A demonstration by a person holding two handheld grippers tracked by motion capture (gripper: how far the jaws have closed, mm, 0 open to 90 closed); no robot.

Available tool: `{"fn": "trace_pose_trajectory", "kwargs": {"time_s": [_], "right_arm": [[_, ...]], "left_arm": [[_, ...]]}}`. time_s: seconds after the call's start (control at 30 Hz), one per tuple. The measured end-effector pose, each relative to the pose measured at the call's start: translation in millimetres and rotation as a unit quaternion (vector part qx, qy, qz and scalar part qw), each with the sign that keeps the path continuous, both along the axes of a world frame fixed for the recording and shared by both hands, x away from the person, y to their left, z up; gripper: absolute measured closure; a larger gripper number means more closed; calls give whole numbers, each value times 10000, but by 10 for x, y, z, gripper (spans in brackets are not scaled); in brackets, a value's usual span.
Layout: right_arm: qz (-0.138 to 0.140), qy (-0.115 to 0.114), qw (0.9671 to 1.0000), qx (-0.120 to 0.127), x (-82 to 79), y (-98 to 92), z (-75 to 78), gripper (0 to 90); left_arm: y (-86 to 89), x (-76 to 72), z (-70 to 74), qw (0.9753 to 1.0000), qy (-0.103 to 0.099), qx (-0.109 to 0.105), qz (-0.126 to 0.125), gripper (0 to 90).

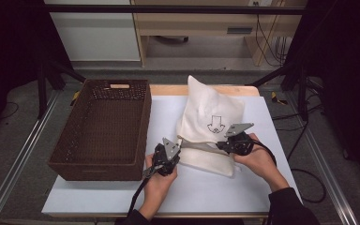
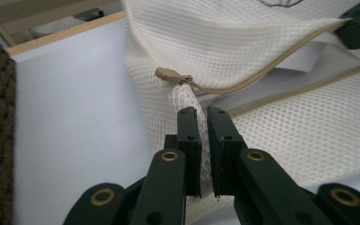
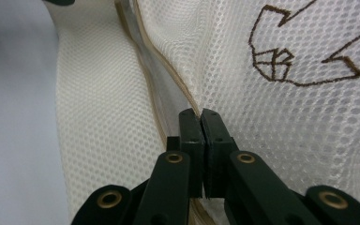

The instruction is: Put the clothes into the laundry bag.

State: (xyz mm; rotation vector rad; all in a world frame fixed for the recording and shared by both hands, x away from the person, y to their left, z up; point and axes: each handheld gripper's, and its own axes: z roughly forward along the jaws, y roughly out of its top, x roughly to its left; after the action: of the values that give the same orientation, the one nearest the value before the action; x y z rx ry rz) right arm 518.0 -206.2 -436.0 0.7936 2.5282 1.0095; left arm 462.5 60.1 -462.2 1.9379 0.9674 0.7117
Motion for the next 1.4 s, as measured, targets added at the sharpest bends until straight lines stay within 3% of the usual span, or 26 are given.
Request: {"fn": "trace_pose_trajectory", "kwargs": {"time_s": [0.27,0.63,0.8,0.97,1.13,1.2,1.33,1.4], "right_arm": [[39,-14,10000,-3,3,33,-11,889],[152,-96,9998,37,-92,68,53,889],[321,-232,9992,1,-244,173,126,889],[508,-386,9979,-72,-446,332,135,888],[637,-510,9953,-515,-556,499,-16,885],[624,-516,9948,-622,-559,511,-76,884],[580,-519,9951,-605,-569,492,-145,882],[548,-542,9951,-626,-570,484,-201,878]], "left_arm": [[-92,-179,22,9993,80,-222,-305,847],[-163,-588,95,9969,46,-258,-740,846],[6,-725,76,9981,-38,-135,-601,846],[235,-755,-7,9994,8,2,-350,842],[358,-769,-88,9994,51,234,-244,790],[377,-770,-109,9994,103,225,-227,771],[401,-792,-94,9996,8,180,-229,681],[406,-822,-73,9996,-44,12,-269,641]]}}
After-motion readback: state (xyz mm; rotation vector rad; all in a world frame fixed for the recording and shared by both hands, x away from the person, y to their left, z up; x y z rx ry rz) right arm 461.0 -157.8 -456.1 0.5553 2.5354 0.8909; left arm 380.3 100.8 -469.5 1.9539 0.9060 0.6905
